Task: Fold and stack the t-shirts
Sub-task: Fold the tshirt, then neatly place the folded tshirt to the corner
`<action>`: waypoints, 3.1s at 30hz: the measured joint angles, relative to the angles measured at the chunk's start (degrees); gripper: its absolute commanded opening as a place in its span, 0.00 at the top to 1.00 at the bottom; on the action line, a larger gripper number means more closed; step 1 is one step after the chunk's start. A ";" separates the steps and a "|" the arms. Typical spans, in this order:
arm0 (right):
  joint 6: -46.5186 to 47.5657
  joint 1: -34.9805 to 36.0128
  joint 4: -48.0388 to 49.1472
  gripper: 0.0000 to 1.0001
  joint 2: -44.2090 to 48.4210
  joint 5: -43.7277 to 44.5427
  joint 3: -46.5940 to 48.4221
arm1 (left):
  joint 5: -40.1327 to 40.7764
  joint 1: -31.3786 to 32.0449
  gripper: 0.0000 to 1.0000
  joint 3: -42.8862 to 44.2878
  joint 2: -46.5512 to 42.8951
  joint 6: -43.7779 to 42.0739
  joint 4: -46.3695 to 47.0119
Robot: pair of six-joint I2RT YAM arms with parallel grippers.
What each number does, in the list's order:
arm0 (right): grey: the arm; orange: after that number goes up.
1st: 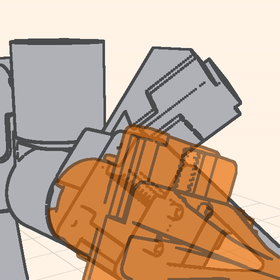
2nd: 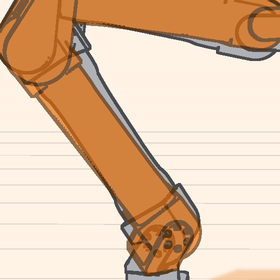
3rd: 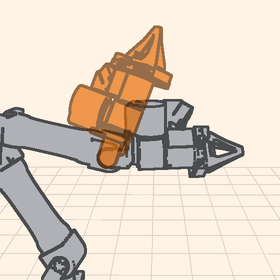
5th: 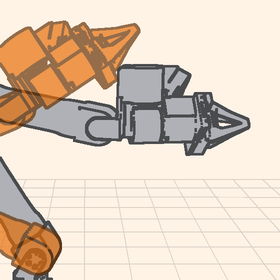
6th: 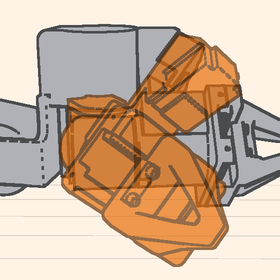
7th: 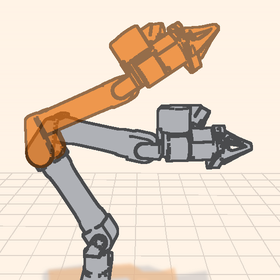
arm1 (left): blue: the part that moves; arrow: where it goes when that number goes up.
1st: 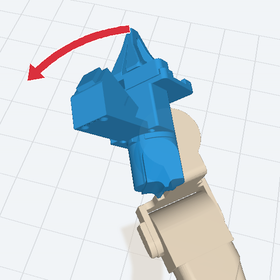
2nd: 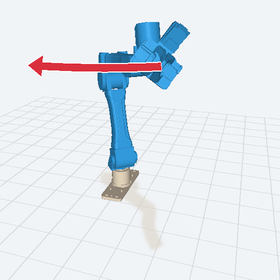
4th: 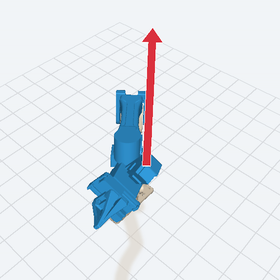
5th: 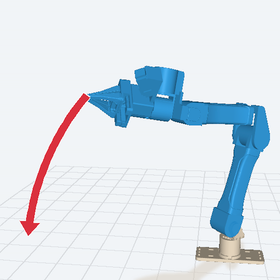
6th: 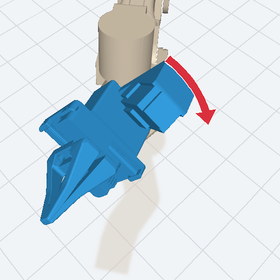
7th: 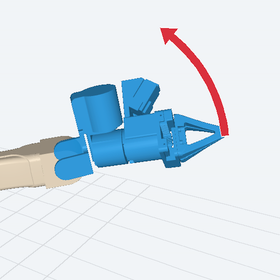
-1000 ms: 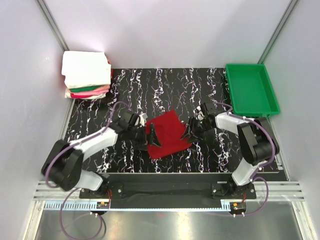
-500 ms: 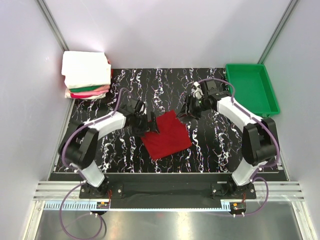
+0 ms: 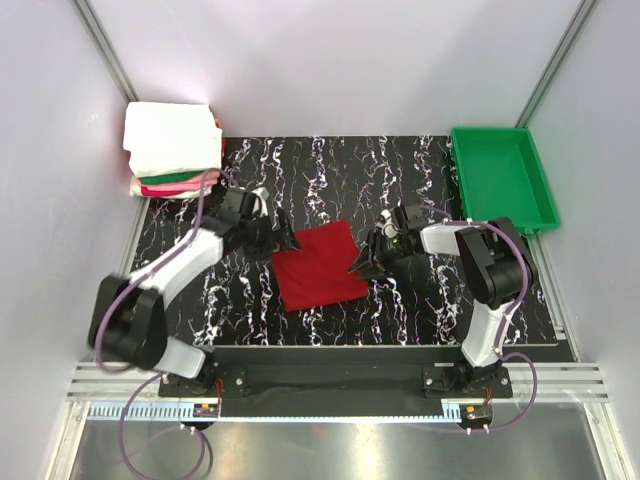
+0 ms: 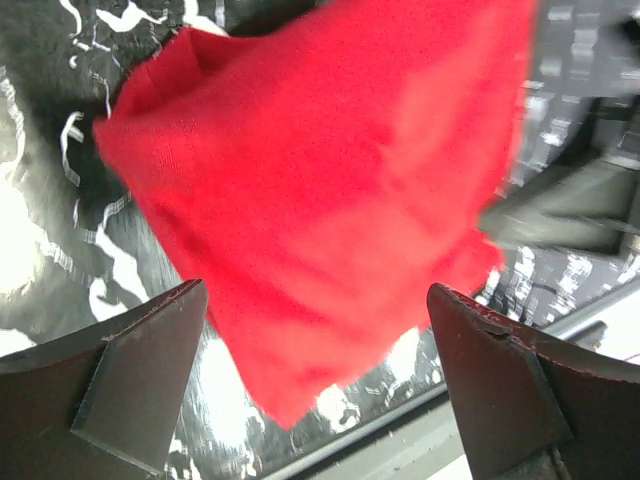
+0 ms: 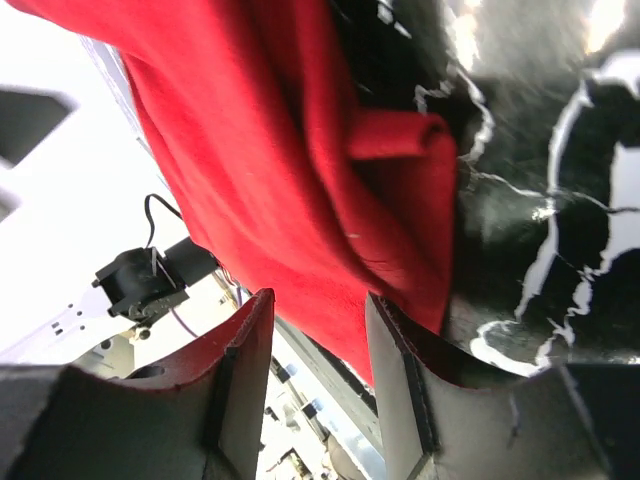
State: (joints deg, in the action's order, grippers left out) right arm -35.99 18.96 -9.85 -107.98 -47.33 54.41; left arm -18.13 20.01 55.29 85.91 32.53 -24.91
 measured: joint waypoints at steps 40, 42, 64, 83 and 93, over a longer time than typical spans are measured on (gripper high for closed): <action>1.64 -0.20 5.20 0.55 -1.07 -5.25 -4.48 | -4.46 -7.65 0.53 -18.93 7.96 10.75 38.58; 1.55 -0.22 5.51 0.55 -1.44 -5.73 -4.39 | -5.05 -6.88 0.63 -19.02 8.72 11.28 40.17; 1.84 -0.22 1.77 0.55 6.93 -2.25 -4.59 | -6.23 -10.08 1.00 12.04 4.79 -8.72 -1.20; 3.30 -0.22 -11.96 0.54 34.86 0.02 -12.76 | -9.22 -20.57 1.00 52.72 20.68 -19.98 -25.97; 5.16 -0.22 -15.96 0.54 35.34 0.39 -12.87 | -17.86 -28.41 1.00 74.10 31.08 -20.28 -29.79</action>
State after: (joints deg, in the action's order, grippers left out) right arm -30.83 18.74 -25.80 -72.64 -46.94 41.54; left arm -35.99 -8.40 129.38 116.99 12.25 -54.70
